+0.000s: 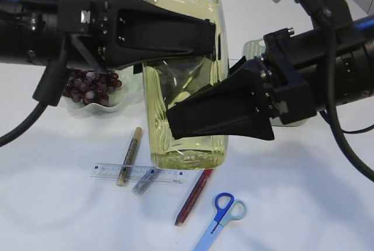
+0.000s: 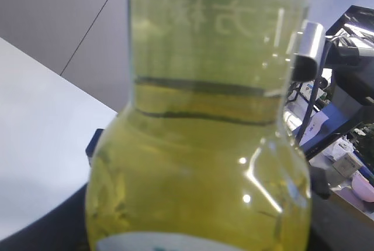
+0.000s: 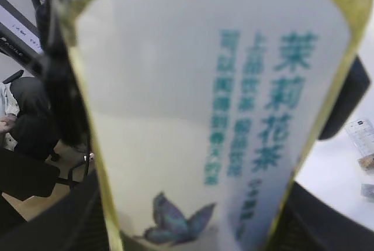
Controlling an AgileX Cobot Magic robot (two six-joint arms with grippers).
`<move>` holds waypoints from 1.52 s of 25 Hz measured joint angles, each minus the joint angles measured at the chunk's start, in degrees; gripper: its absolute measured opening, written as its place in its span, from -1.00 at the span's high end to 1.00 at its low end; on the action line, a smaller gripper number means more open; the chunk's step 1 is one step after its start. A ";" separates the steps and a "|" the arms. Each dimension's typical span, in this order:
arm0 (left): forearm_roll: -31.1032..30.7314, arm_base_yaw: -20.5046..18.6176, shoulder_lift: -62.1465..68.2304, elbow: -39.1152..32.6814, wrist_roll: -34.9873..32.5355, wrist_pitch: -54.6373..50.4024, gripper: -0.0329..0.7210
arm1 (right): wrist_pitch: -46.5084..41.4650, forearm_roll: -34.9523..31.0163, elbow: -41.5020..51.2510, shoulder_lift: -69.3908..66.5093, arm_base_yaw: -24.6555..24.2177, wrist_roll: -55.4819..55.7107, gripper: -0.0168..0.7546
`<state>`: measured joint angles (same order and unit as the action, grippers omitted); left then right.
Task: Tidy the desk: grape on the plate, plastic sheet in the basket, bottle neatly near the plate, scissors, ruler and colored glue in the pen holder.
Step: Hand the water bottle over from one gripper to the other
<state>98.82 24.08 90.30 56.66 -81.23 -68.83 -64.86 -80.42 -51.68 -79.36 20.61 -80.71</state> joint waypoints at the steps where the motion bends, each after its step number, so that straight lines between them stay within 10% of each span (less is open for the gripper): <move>1: 0.00 0.00 0.00 0.00 0.00 0.00 -0.31 | 0.00 0.10 0.00 0.00 0.00 0.00 -0.26; 22: 0.00 0.14 0.13 0.21 0.10 0.09 -0.26 | 0.00 0.77 0.00 0.00 0.00 0.70 -0.66; 38: -0.84 0.26 0.28 1.01 1.51 0.22 -0.26 | 0.10 0.77 0.00 0.00 0.00 0.96 -0.56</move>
<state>97.99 24.33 90.58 57.67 -79.72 -68.61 -64.76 -79.65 -51.68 -79.36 20.61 -79.76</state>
